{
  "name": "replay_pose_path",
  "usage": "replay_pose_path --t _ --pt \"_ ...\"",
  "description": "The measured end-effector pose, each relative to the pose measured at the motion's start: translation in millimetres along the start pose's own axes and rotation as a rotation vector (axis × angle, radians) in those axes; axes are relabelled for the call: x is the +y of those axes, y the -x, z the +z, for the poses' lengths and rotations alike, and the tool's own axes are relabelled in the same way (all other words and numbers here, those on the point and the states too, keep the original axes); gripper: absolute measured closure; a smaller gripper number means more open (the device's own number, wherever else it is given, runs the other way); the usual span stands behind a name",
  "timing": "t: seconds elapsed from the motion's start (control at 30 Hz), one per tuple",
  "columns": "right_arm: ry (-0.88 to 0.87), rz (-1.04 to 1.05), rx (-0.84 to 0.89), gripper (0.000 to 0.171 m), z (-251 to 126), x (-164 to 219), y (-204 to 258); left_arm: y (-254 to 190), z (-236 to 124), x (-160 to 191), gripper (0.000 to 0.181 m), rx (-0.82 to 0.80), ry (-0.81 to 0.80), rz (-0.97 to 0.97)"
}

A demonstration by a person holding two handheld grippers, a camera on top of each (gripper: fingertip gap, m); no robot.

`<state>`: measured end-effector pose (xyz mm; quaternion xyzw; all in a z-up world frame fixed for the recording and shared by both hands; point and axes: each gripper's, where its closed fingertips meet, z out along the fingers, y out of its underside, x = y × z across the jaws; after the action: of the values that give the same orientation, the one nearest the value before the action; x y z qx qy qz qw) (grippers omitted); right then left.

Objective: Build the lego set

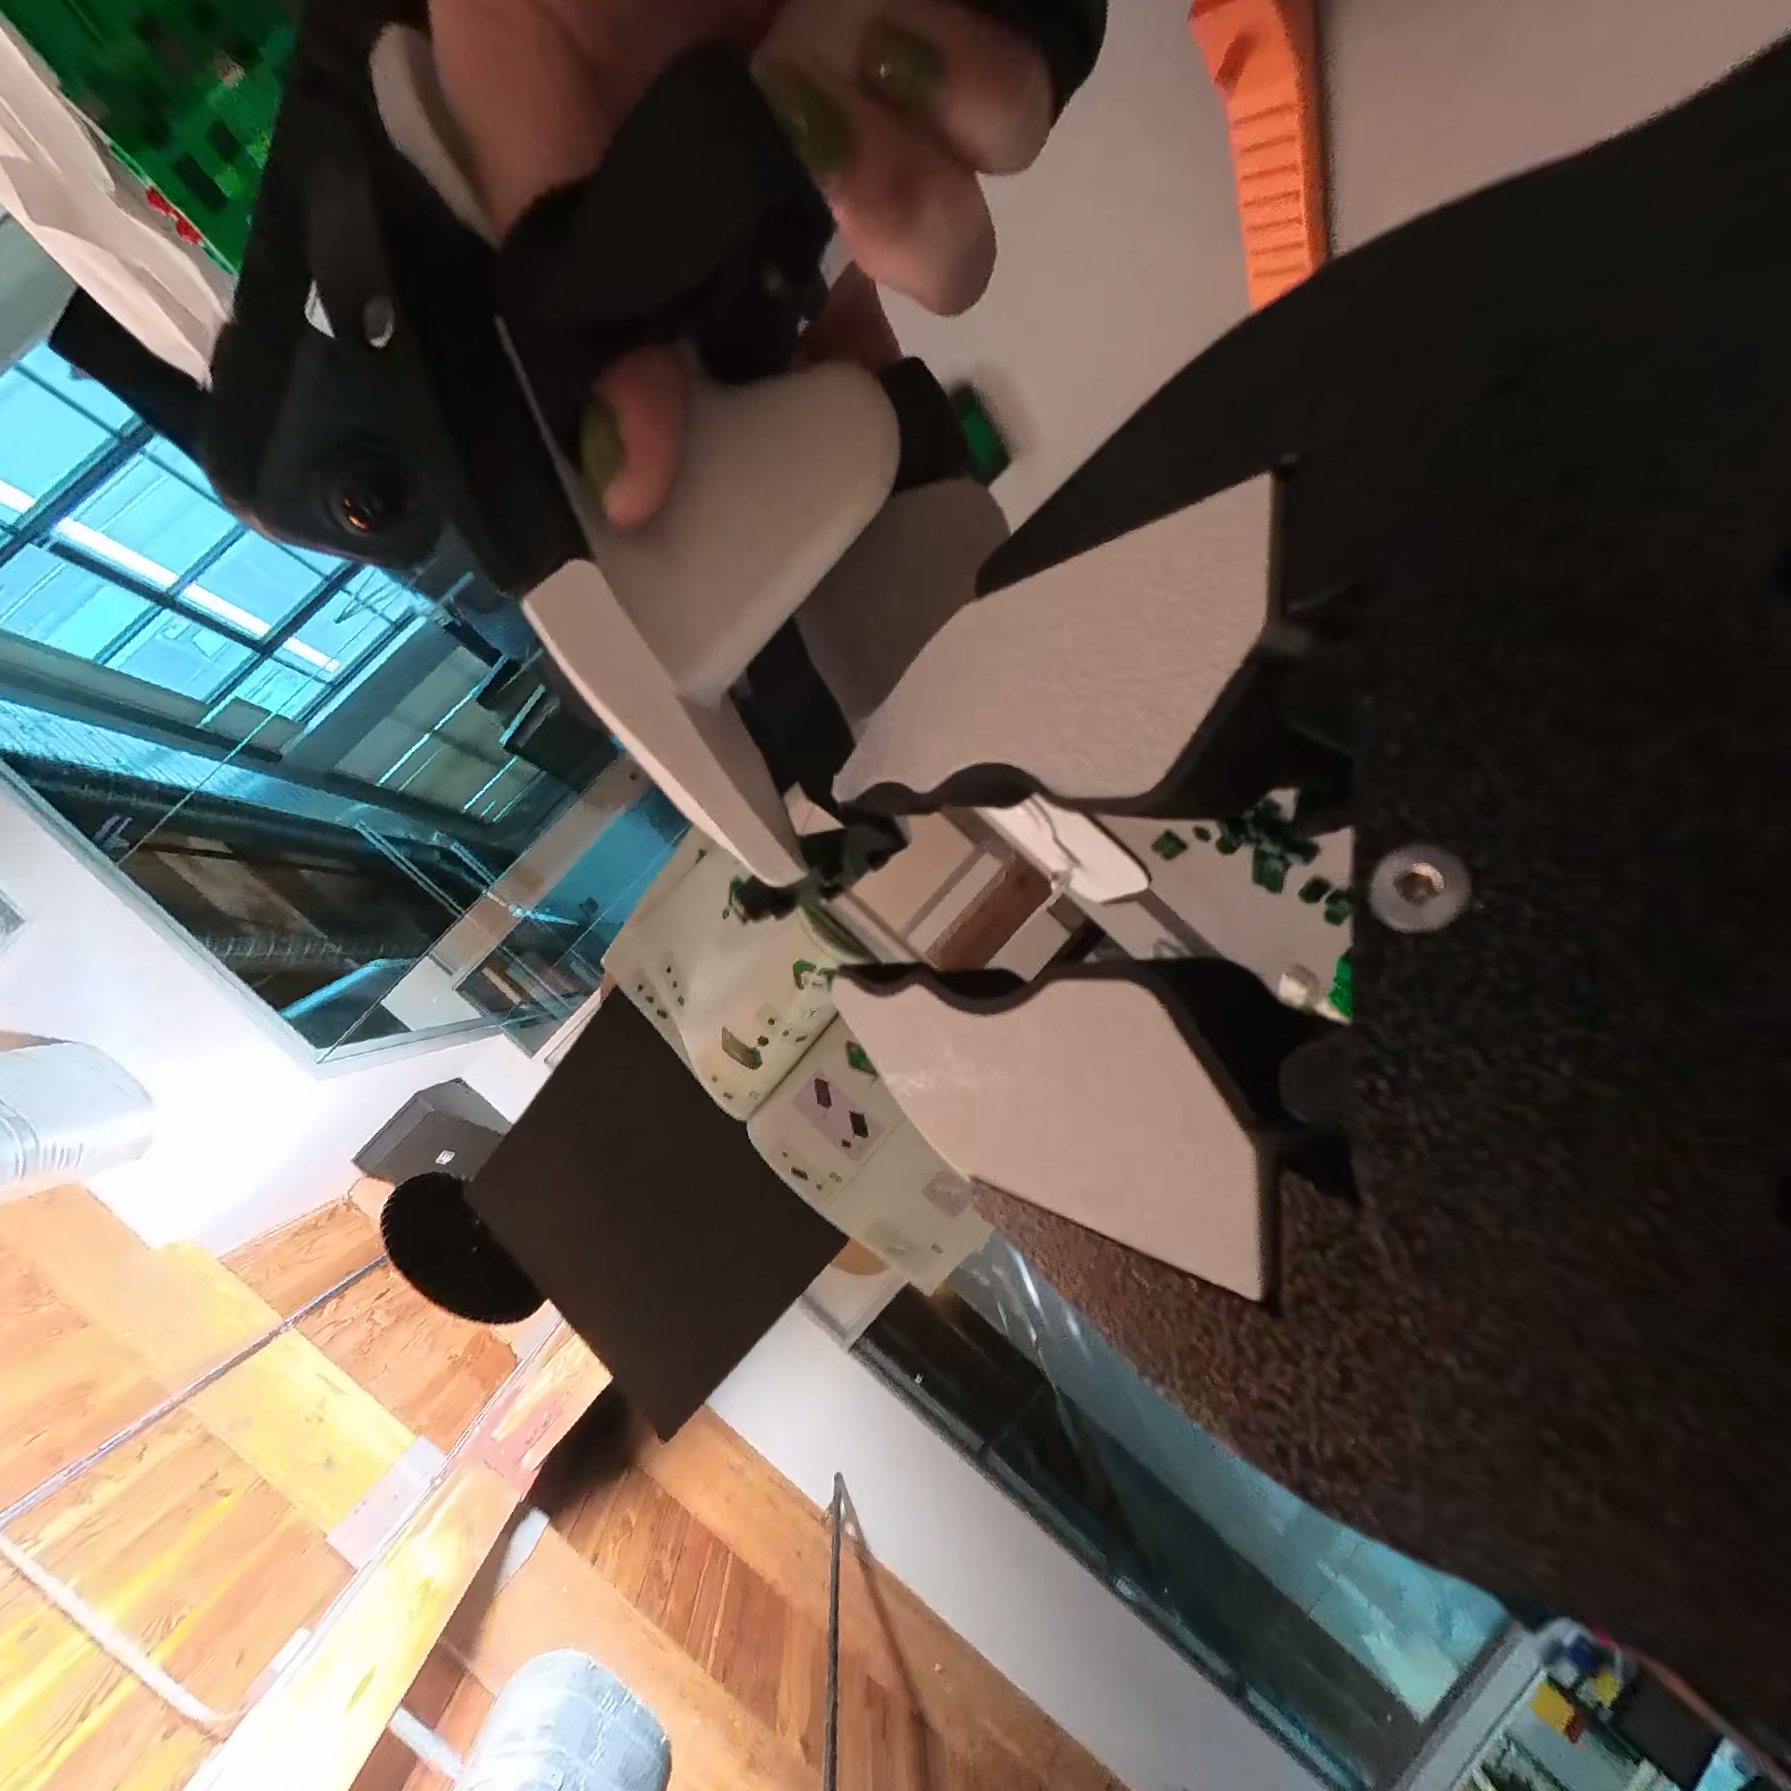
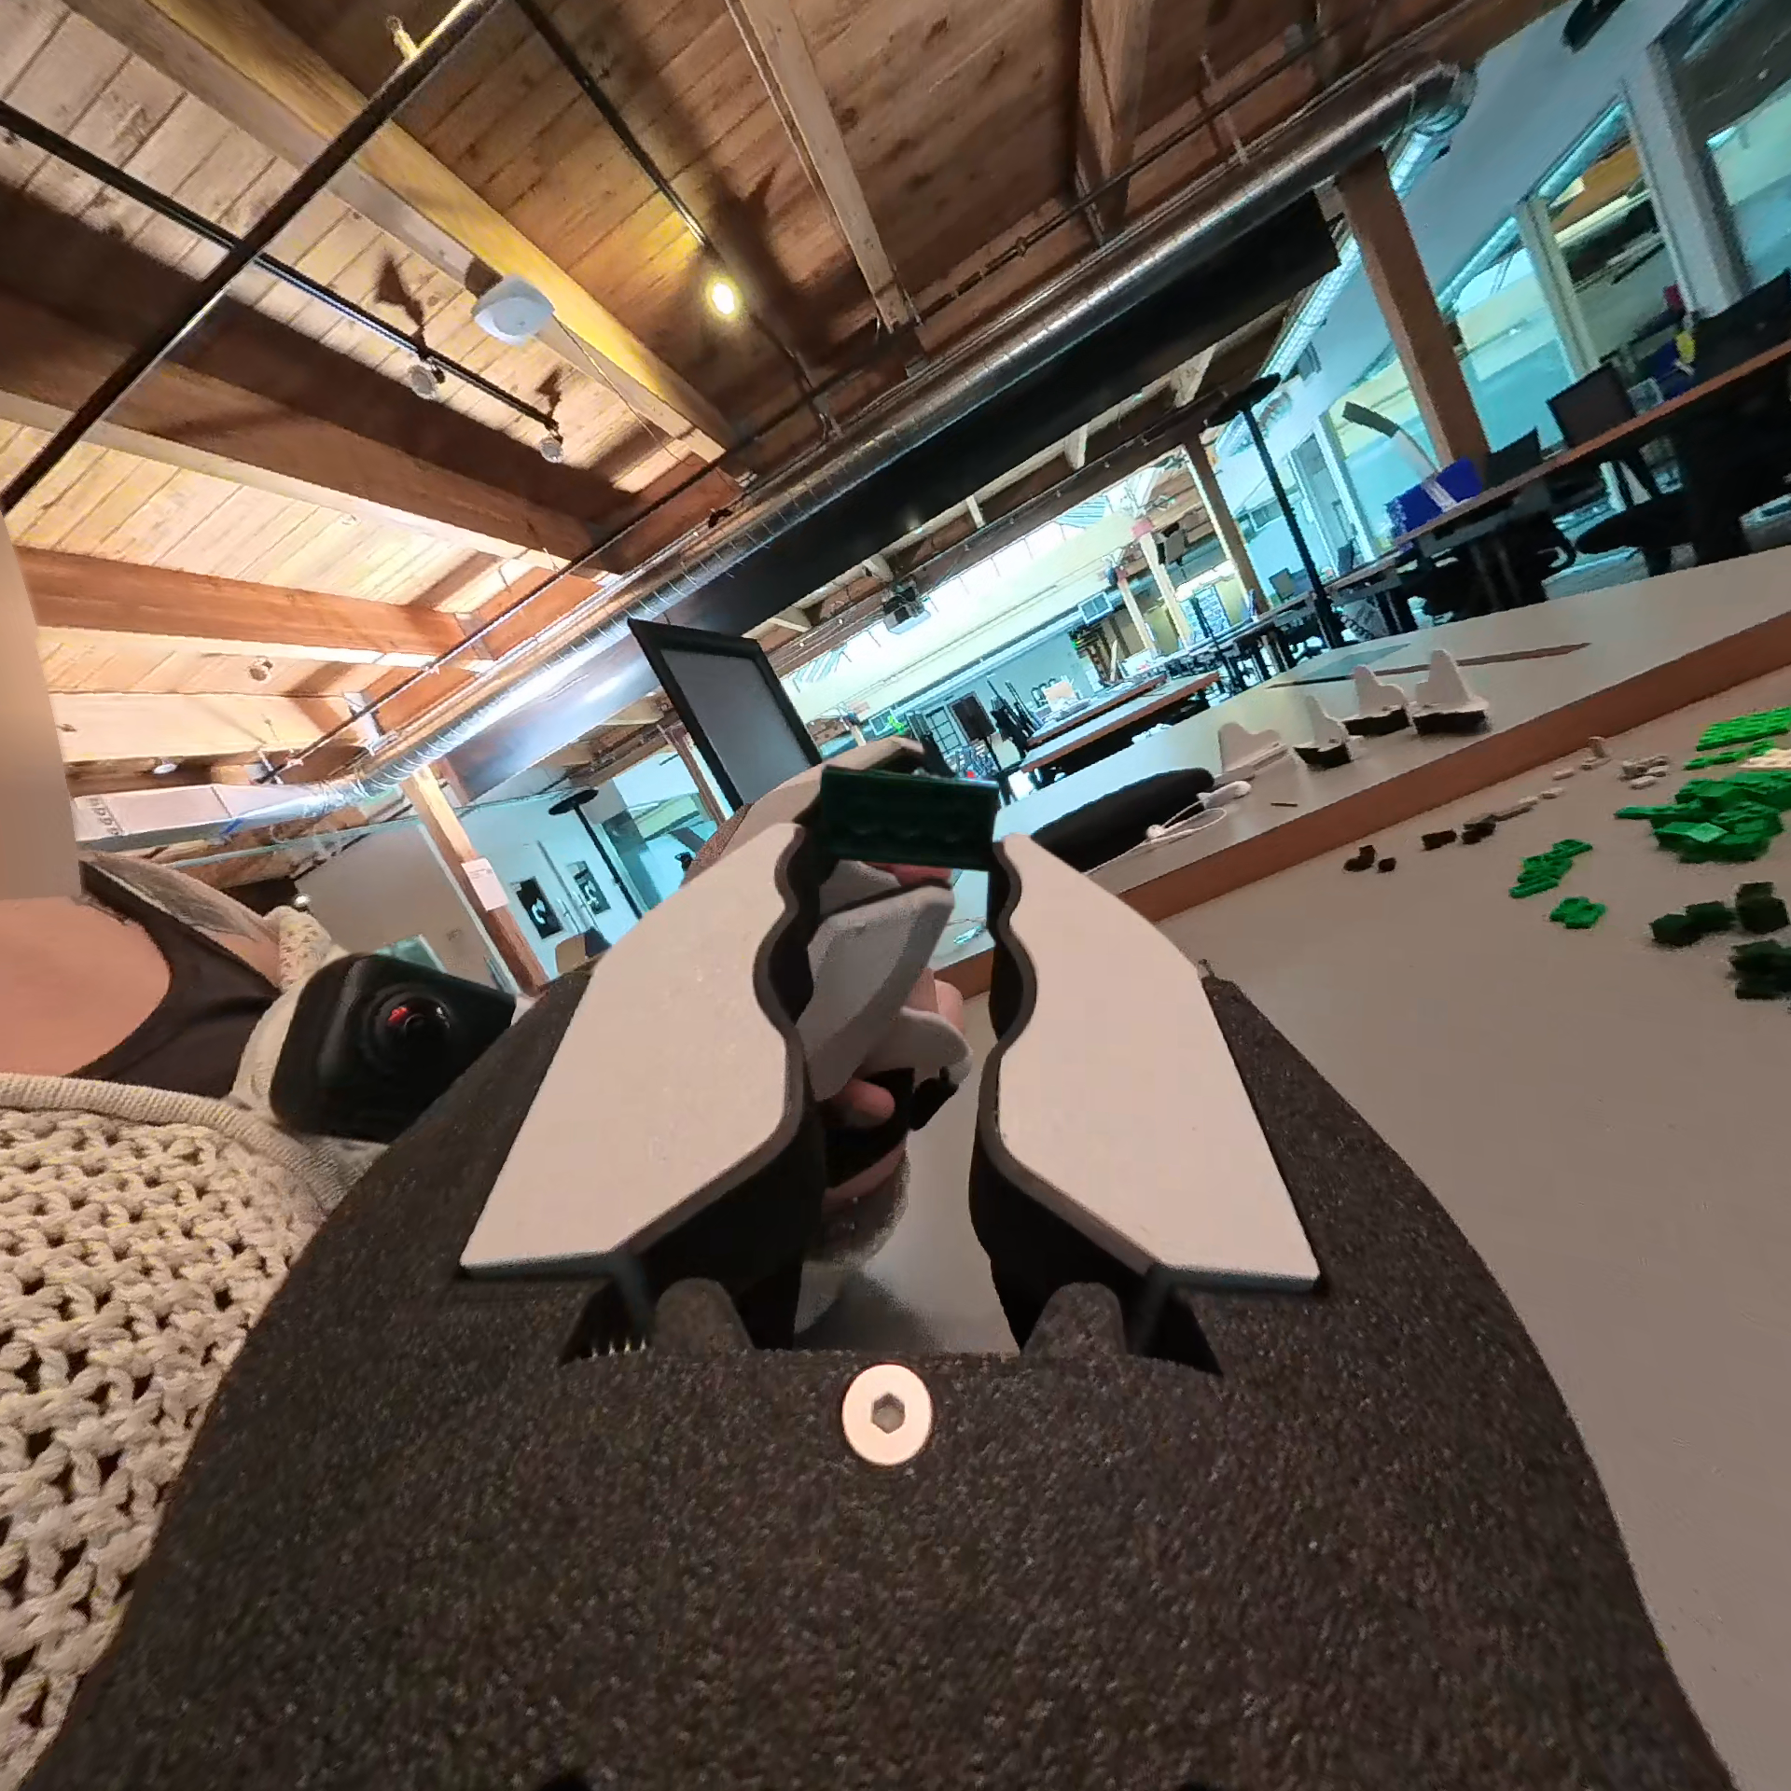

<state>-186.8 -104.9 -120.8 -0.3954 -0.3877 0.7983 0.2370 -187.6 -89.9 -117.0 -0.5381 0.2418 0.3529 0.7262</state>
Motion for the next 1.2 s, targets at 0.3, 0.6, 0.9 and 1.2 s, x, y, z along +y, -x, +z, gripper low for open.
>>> replay_pose_path --t 0.3,0.6,0.9,1.2 --pt "0.161 -0.189 -0.004 0.131 -3.4 9.0 3.1 -6.2 -6.6 -4.1 0.172 0.048 -0.072 0.122" --pt "0.725 -0.308 -0.014 0.124 -34.2 39.4 -2.4 -46.7 -29.1 7.5 0.172 0.51 -0.175 0.203" --pt "0.904 -0.213 -0.044 0.129 -40.4 60.3 -2.2 -62.6 -34.9 17.8 0.172 0.602 -0.145 0.313" --pt "0.937 -0.259 -0.031 0.137 -41.7 64.1 -7.3 -62.8 -35.6 23.4 0.163 0.609 -0.106 0.22"
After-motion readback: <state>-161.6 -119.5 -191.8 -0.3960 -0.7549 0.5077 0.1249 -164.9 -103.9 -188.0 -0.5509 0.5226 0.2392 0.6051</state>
